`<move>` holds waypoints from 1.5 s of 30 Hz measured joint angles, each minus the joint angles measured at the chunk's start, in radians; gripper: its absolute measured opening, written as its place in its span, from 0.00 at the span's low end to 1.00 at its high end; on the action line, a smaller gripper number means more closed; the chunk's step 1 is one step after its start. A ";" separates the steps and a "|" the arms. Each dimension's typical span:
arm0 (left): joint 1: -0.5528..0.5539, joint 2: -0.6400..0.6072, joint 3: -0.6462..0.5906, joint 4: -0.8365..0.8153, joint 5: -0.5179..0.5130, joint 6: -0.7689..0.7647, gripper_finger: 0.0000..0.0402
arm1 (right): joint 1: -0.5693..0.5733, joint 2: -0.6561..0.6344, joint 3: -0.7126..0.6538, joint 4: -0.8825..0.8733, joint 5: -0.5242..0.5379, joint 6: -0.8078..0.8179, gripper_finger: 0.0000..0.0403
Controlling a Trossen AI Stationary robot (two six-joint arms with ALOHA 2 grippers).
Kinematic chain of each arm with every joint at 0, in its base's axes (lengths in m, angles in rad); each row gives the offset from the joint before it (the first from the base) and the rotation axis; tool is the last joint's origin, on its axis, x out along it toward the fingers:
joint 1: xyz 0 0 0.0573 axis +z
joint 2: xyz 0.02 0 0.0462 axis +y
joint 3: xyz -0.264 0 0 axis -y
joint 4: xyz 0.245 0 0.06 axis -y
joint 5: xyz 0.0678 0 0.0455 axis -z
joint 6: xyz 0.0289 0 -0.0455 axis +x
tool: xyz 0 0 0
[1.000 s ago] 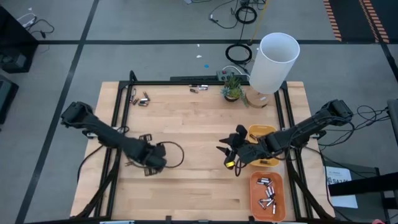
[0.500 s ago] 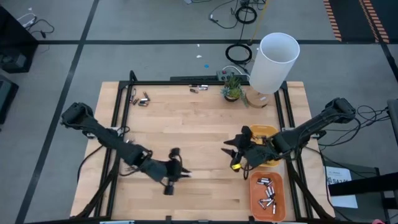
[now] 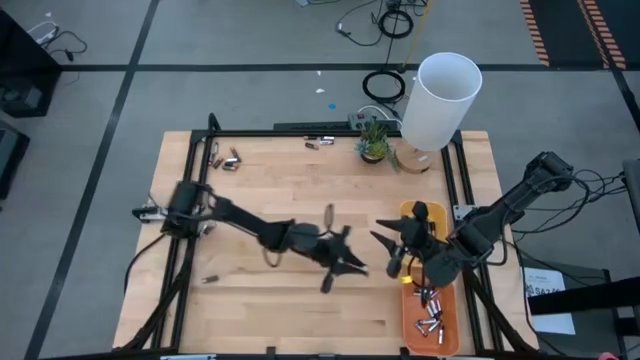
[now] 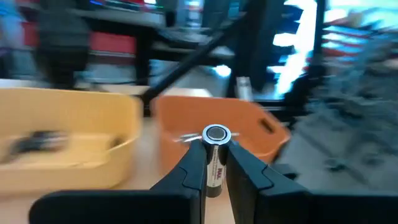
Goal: Sort batteries
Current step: Put the black battery into the orange bin, then put the brown battery into the yellow bin
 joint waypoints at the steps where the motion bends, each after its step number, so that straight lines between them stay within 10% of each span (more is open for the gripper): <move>1: 0.003 0.042 0.054 -0.002 0.046 -0.010 0.11 | 0.003 0.000 0.000 0.000 0.001 -0.010 0.33; 9: -0.034 0.326 0.516 -0.259 0.136 0.042 0.11 | 0.004 0.000 0.000 -0.002 0.019 -0.059 0.33; 22: -0.063 0.586 0.902 -0.361 0.004 0.056 0.11 | 0.036 -0.013 0.000 -0.004 0.081 -0.056 0.33; 38: -0.046 0.593 0.944 -0.471 -0.033 0.097 0.48 | 0.036 -0.013 0.000 -0.003 0.072 -0.045 0.33; 45: -0.049 0.492 0.943 -0.926 0.028 0.260 0.50 | 0.046 -0.014 0.001 0.006 0.030 -0.043 0.33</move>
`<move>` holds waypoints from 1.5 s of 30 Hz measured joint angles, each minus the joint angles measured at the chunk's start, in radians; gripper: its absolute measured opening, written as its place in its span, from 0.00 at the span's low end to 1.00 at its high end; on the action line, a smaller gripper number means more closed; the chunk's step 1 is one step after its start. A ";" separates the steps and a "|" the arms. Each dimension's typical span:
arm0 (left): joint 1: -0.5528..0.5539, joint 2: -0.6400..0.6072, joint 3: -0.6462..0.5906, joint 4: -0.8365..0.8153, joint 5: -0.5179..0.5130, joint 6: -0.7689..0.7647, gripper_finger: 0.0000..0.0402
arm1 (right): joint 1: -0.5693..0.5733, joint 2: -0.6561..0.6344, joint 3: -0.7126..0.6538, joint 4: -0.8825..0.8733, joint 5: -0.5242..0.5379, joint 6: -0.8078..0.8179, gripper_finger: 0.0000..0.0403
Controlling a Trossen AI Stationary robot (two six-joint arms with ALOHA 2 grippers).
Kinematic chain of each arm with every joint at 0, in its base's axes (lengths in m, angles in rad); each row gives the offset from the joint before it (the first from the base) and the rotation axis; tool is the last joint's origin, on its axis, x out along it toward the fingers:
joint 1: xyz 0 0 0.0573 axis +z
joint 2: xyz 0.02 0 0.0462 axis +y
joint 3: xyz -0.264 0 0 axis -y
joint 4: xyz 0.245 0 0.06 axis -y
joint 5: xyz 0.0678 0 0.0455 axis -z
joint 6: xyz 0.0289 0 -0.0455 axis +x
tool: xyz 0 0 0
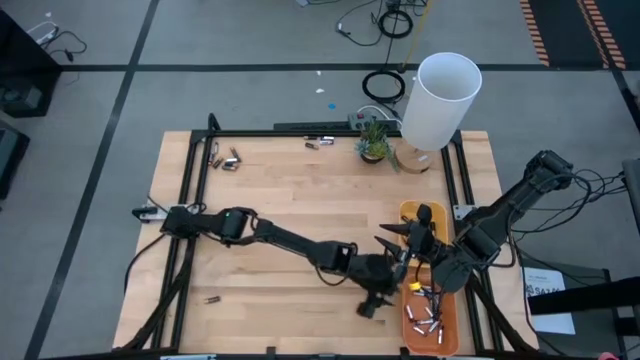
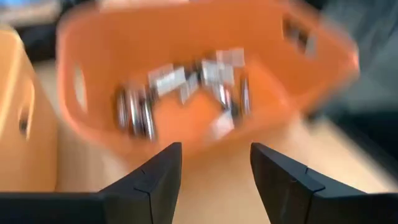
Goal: Sort batteries
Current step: Put the brown battery into the yellow bin
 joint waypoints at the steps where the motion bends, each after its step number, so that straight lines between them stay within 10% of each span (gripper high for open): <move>1: -0.011 -0.018 0.001 -0.099 -0.039 0.042 0.50 | 0.005 0.000 0.000 0.000 -0.003 -0.001 0.33; 9: -0.092 -0.123 -0.014 -0.729 -0.252 0.030 0.50 | 0.039 0.001 -0.001 -0.009 0.024 -0.005 0.33; 18: -0.219 -0.434 -0.380 -0.865 -0.474 -0.172 0.50 | 0.057 0.001 -0.001 -0.010 0.030 0.034 0.33; 32: -0.525 -0.963 -1.113 -0.864 -0.358 -1.020 0.50 | 0.051 0.001 -0.001 -0.010 0.025 0.041 0.33; 45: -0.703 -0.960 -1.151 -0.898 -0.224 -1.281 0.50 | -0.005 0.001 -0.001 -0.009 0.023 0.005 0.33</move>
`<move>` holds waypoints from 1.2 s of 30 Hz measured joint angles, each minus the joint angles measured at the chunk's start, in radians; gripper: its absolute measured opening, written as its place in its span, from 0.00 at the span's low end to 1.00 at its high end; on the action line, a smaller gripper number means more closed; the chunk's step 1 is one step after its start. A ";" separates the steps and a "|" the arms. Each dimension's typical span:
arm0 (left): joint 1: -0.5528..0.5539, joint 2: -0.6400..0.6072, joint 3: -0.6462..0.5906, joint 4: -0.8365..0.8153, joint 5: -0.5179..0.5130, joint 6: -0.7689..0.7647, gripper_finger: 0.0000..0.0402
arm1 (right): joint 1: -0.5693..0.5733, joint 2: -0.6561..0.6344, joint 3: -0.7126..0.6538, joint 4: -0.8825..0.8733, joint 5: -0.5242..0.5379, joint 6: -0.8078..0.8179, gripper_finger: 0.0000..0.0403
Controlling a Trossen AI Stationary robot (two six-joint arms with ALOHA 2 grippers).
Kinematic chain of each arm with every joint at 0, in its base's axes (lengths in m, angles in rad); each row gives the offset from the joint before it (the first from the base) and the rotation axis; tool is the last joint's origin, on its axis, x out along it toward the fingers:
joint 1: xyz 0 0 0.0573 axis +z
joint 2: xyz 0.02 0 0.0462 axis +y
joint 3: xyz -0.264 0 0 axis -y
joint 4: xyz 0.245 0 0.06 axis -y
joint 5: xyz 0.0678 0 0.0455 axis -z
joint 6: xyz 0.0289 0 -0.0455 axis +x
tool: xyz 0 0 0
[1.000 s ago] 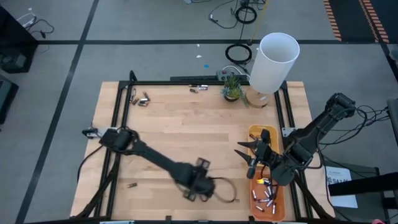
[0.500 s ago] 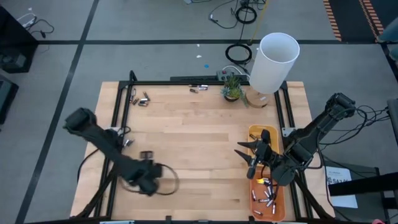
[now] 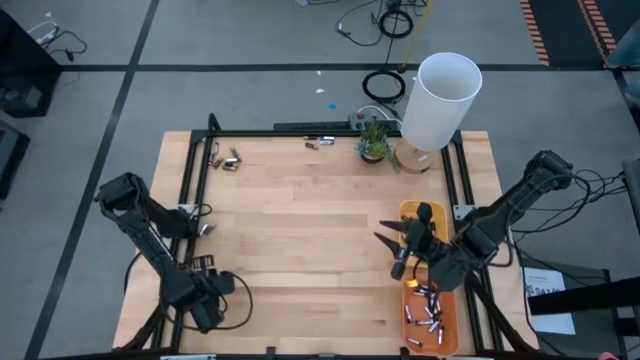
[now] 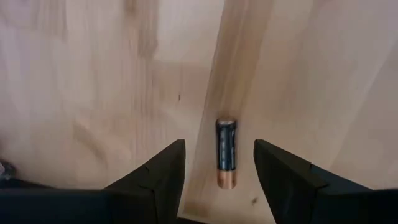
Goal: Sort batteries
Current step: Put the brown battery into the yellow bin
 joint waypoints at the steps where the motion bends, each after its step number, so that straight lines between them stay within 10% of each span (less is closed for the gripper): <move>1: 0.000 0.000 -0.010 0.008 0.009 -0.014 0.50 | -0.003 0.000 0.000 0.001 -0.001 -0.003 0.33; 11: -0.012 -0.004 -0.145 0.235 0.086 -0.085 0.47 | -0.014 0.000 0.000 0.000 -0.007 -0.022 0.33; 23: -0.010 -0.003 -0.168 0.215 0.018 -0.085 0.11 | -0.014 0.000 0.000 0.000 -0.007 -0.017 0.33; 36: 0.100 -0.119 -0.002 0.114 -0.460 0.110 0.11 | -0.014 0.000 0.000 -0.008 -0.013 0.048 0.33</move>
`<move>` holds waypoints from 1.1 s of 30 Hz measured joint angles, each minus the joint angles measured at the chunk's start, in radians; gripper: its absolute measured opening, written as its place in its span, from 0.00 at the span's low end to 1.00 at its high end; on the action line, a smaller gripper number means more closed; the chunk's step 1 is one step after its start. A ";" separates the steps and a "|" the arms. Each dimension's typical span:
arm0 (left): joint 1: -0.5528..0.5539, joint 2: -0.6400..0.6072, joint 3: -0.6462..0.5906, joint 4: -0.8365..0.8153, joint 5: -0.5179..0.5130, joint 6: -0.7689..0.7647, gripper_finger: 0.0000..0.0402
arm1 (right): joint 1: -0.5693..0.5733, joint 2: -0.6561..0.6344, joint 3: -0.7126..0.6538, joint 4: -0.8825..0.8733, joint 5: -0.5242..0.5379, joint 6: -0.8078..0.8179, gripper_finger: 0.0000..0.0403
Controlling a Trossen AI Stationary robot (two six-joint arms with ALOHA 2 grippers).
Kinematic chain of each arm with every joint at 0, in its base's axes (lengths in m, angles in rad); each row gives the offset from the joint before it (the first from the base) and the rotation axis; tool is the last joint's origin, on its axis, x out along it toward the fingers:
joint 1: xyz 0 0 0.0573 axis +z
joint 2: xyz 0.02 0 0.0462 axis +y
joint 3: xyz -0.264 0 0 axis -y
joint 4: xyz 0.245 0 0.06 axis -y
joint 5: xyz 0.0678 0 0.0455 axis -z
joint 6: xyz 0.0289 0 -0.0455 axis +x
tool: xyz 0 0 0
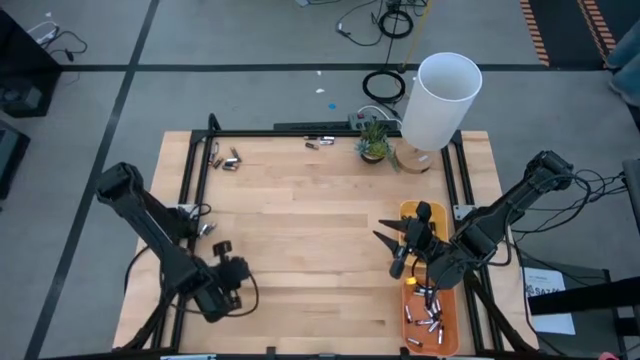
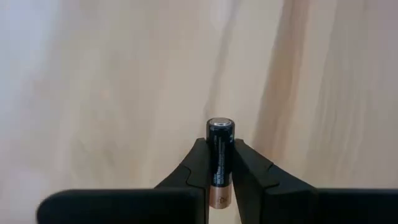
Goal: Sort batteries
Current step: Put the brown battery into the yellow bin
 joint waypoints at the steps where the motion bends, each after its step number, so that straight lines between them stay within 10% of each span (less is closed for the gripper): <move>1: 0.010 -0.023 0.004 0.007 -0.057 0.023 0.11 | 0.000 0.000 0.000 -0.008 -0.013 0.015 0.33; 7: 0.101 -0.115 -0.032 0.260 -0.338 0.255 0.11 | -0.018 0.000 0.000 -0.149 -0.103 0.187 0.33; 13: 0.254 -0.100 -0.156 0.850 -0.283 0.718 0.11 | -0.083 0.059 -0.001 -0.221 -0.207 0.271 0.33; 24: 0.808 -0.059 -0.460 1.919 0.486 0.956 0.11 | -0.283 0.215 -0.001 -0.018 -0.422 0.024 0.33; 33: 1.063 0.109 -0.467 2.331 0.864 0.961 0.11 | -0.486 0.288 -0.001 0.336 -0.634 -0.332 0.33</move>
